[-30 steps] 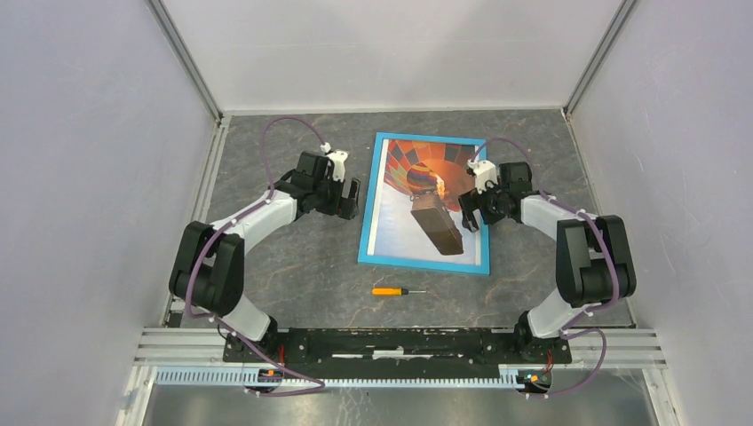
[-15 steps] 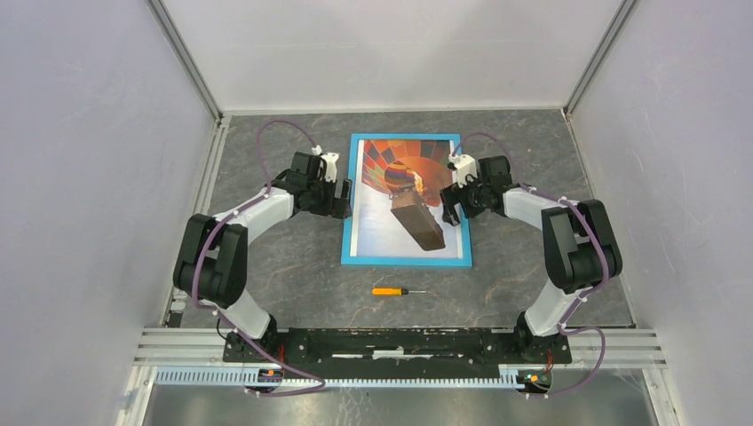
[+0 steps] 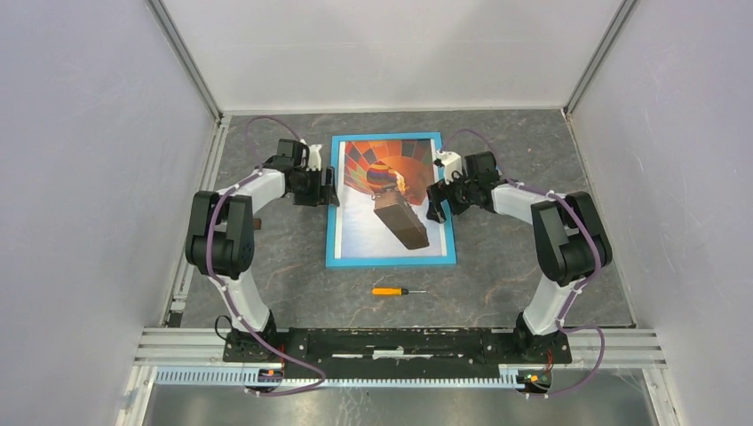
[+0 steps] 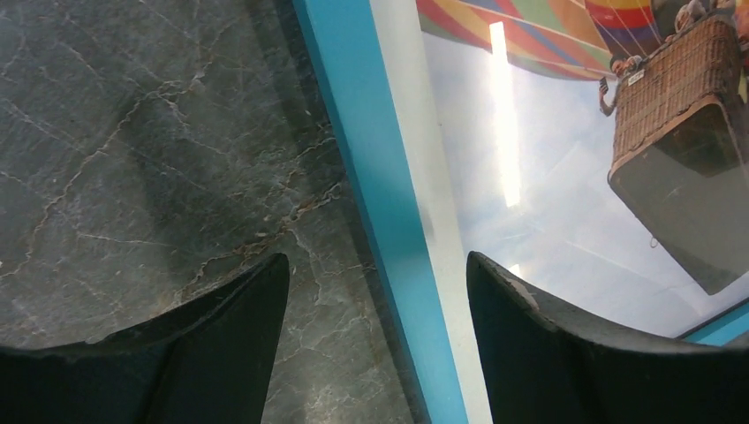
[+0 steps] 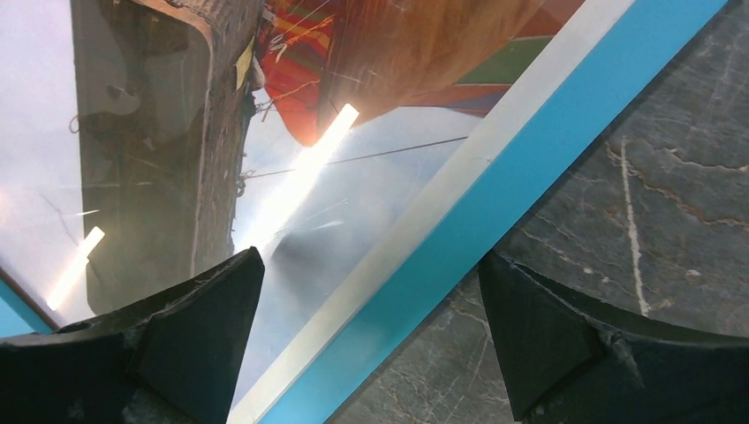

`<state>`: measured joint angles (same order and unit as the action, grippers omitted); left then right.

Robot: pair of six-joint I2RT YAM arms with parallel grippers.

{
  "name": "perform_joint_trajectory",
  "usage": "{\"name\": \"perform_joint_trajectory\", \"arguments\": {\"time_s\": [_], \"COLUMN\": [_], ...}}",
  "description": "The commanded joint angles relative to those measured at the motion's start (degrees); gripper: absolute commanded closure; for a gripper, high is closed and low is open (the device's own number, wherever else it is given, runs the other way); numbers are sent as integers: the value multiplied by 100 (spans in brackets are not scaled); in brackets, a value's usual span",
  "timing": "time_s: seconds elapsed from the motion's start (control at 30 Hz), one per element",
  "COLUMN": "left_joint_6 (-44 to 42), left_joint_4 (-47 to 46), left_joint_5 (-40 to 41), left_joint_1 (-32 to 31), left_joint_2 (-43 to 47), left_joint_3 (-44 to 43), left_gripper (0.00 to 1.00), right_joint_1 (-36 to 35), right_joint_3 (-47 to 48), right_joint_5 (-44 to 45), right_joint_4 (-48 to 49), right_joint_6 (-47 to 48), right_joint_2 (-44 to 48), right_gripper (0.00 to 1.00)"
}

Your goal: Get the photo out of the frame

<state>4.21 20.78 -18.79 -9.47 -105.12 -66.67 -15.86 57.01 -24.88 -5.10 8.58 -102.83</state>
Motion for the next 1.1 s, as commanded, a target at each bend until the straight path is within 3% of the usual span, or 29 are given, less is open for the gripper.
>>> {"name": "perform_joint_trajectory", "arguments": {"time_s": [0.0, 0.2, 0.37, 0.53, 0.73, 1.07], "left_joint_6": [-26, -1561, -2757, -3309, -3459, -3256], "left_joint_4": [329, 1343, 1919, 2076, 2428, 2431], "left_joint_5": [-300, -7, 236, 465, 1421, 2143], "left_joint_1": [96, -62, -1021, -2218, -3484, -4462], "left_joint_2": [286, 1137, 1975, 2322, 1777, 556], "left_joint_3": [-364, -912, -588, -157, -516, -1324], "left_gripper": [20, 10, 4, 2, 0, 1], "right_joint_1": [-42, 122, 570, 1024, 1261, 1557], "right_joint_3": [66, -227, -392, -934, -1360, -1273], "right_joint_5": [-754, -1447, -1419, -1544, -1551, -1565], "right_joint_4": [-86, -279, -311, -71, 4, -285], "right_joint_6": [-158, -345, -449, -683, -651, -850], "right_joint_2": [222, 609, 959, 1543, 1968, 1740], "right_gripper": [2, 2, 2, 2, 2, 2]}}
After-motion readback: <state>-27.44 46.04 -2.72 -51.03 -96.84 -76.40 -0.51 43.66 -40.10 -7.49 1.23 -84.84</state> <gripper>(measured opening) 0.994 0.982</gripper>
